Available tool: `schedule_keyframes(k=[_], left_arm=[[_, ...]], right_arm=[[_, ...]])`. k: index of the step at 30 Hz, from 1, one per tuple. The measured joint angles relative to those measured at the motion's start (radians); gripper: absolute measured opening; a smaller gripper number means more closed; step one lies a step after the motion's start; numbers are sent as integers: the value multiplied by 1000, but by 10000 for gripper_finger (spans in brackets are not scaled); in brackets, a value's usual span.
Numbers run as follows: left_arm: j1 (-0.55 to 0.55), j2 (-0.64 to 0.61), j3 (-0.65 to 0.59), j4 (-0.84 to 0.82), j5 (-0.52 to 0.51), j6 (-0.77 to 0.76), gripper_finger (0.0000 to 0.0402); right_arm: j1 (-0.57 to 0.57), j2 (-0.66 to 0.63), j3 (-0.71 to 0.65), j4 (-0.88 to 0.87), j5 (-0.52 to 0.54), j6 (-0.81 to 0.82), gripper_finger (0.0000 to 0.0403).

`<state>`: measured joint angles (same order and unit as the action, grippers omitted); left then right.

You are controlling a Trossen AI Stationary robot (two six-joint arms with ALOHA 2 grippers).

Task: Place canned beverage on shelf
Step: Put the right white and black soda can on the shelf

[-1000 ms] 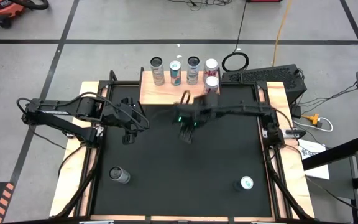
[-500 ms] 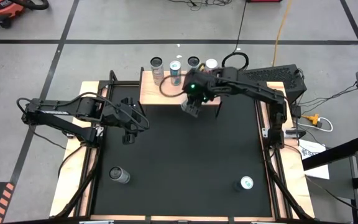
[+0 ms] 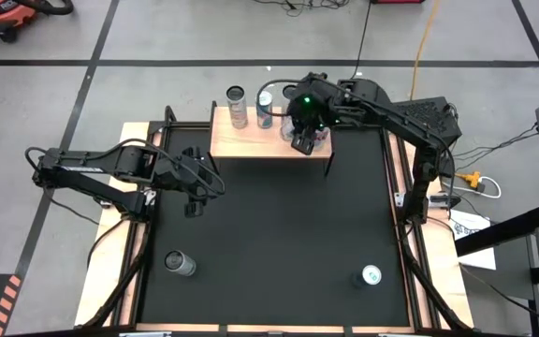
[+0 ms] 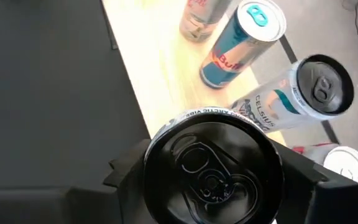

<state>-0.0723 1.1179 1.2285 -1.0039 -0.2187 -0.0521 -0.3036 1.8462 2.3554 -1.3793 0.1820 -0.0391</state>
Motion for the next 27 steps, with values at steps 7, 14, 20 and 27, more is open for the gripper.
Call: schedule_keyframes(k=[7, 14, 20, 27], left_arm=[[0, 0, 0, 0, 12, -108, 316], [0, 0, 0, -10, 19, -127, 316], [0, 0, 0, -46, 36, -213, 316], [0, 0, 0, -50, 36, -231, 316]], right_arm=[[2, 0, 0, -3, -6, -59, 229], [0, 0, 0, 3, -32, -28, 229], [-63, 0, 0, 4, -105, -47, 230], [-159, 0, 0, 10, -245, -58, 230]])
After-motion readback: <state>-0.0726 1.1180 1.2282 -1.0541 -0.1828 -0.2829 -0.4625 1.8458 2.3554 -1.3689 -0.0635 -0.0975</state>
